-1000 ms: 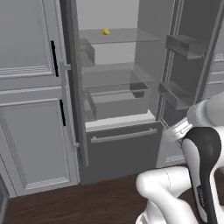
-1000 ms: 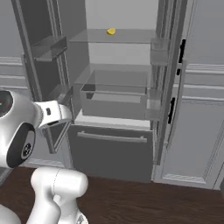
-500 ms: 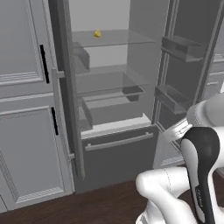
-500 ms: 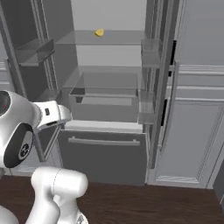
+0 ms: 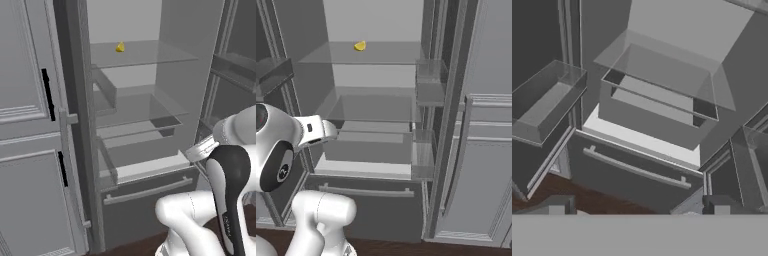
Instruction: Place one lemon wedge and one chicken drumstick in each tupperware on the nearby counter, to pack two identical lunches.
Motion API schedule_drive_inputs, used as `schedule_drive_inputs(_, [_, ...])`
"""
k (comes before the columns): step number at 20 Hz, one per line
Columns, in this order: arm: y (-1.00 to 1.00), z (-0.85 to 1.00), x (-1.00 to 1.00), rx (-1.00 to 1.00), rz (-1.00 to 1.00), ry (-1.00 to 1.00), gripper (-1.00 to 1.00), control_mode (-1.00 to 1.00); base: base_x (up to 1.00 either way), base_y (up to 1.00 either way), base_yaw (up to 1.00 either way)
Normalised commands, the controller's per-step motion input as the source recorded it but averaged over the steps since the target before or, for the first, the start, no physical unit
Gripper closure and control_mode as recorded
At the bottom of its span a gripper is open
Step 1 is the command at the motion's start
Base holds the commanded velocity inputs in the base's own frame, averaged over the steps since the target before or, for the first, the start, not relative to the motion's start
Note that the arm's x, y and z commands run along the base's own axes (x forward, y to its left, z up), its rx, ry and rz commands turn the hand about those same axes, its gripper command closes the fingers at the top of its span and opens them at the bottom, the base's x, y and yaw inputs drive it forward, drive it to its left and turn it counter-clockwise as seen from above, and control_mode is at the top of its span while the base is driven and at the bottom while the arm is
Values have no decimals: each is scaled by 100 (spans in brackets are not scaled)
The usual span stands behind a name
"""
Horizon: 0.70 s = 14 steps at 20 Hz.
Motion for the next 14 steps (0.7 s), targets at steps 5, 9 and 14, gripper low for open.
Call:
schedule_drive_inputs(5, [0,0,0,0,0,0,-100,100,85,-30,0])
schedule_drive_inputs(9, [0,0,0,0,0,0,-100,100,78,-21,0])
schedule_drive_inputs(14, [0,0,0,0,0,0,-100,100,51,-5,0])
